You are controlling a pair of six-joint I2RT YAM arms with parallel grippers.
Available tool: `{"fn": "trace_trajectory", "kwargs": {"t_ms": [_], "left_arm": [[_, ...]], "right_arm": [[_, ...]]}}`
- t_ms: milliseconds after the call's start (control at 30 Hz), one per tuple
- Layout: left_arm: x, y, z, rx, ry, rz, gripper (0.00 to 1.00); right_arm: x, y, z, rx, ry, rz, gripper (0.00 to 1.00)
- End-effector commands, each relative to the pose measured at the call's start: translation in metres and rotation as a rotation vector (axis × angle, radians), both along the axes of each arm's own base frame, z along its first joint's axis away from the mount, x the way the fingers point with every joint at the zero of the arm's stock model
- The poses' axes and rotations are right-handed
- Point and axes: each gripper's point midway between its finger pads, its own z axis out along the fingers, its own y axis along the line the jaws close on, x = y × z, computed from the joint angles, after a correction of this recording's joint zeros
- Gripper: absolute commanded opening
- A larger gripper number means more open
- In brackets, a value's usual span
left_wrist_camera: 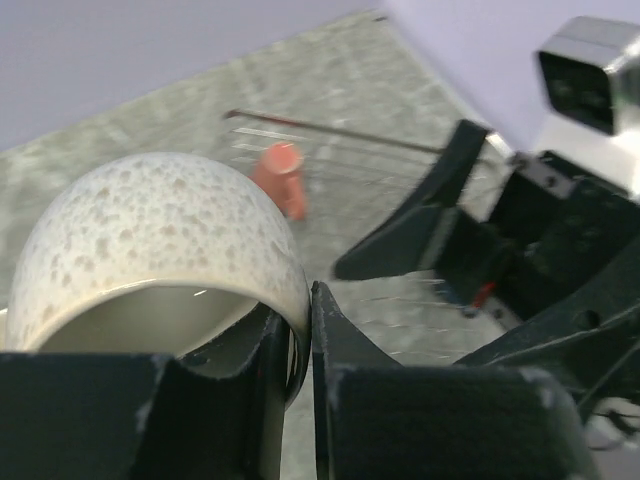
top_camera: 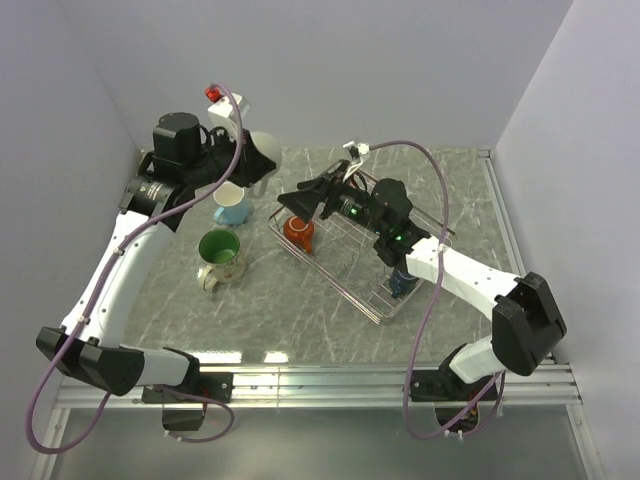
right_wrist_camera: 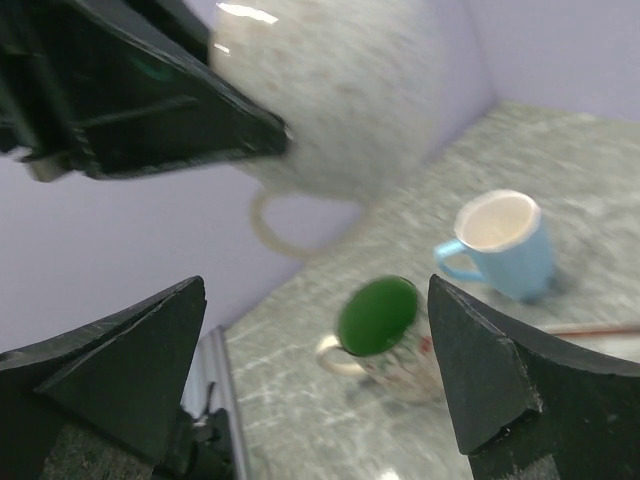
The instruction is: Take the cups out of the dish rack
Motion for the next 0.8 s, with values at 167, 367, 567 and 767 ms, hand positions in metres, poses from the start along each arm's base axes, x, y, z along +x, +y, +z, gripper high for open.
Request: {"fn": "trace_trajectory", "kwargs": {"t_ms": [167,367,567,767], "left_arm": [[0.01,0.1,-0.013,0.399,-0.152,0.245,0.0],[-0.038,0.154,-0.088,0.661,0.078,0.15,0.0],[-0.122,0.13,-0.135,0.684,0.15,-0.244,0.0],[-0.162,0.095,-0.187,0.693,0.29,-0.404,0.0]], "right_arm": [[0.001,-0.019,-0.008,-0.122,-0.007,-0.09,0.99],[-0.016,-0.034,-0.01,-0.186,-0.041,-0.105,1.0],[-0.028,-0.038,-0.007,-0.187,-0.067,-0.094,1.0],[-0.034,-0.036,-0.012,-0.183,-0.056,-0.076,1.0]]}}
